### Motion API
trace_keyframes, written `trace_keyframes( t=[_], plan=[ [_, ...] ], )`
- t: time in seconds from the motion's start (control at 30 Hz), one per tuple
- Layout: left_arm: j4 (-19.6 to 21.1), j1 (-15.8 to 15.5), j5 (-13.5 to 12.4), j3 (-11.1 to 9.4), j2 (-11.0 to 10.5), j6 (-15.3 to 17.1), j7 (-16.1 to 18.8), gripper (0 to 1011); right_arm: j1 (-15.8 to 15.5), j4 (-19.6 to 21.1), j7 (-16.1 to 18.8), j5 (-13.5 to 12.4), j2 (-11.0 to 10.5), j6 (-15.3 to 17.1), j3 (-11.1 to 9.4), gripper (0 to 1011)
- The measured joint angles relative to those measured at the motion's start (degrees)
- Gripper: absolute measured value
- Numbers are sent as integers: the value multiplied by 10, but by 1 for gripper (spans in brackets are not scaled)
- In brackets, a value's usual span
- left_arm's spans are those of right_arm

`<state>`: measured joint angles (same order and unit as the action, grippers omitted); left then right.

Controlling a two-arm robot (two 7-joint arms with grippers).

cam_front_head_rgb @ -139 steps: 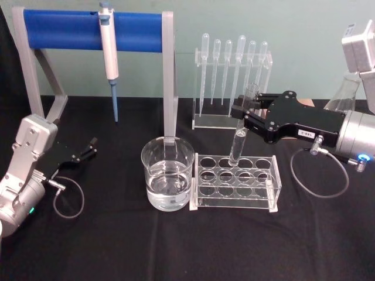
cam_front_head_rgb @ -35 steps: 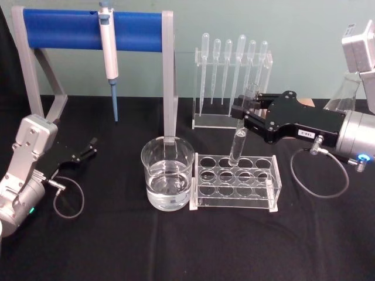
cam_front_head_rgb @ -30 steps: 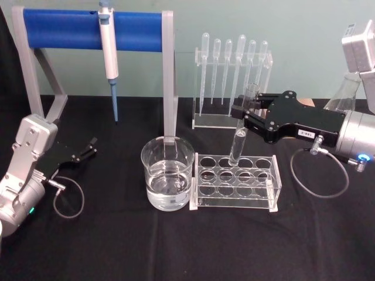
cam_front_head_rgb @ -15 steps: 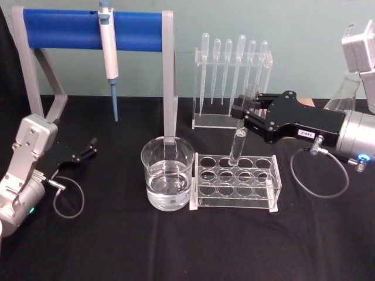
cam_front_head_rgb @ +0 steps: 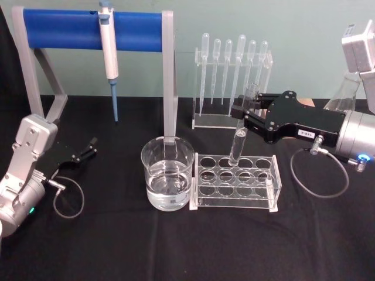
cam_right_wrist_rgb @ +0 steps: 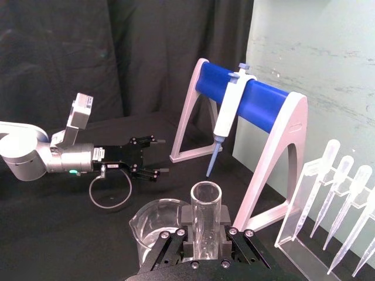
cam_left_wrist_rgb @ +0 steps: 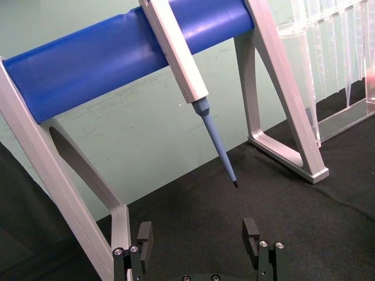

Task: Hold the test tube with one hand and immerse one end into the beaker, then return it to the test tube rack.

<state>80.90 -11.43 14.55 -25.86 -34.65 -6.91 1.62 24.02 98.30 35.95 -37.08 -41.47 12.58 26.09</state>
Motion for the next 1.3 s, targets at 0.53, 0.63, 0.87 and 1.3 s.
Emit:
trace_keyframes(
  t=[0.53, 0.63, 0.87, 1.3],
  plan=[
    [0, 0, 0, 0, 0, 0, 0, 1000, 0, 0, 0, 0, 0, 0, 0, 241],
    [0, 0, 0, 0, 0, 0, 0, 1000, 0, 0, 0, 0, 0, 0, 0, 241],
    [0, 0, 0, 0, 0, 0, 0, 1000, 0, 0, 0, 0, 0, 0, 0, 241],
    [0, 0, 0, 0, 0, 0, 0, 1000, 46, -16, 3, -8, 18, 2, 23, 241]
  ],
)
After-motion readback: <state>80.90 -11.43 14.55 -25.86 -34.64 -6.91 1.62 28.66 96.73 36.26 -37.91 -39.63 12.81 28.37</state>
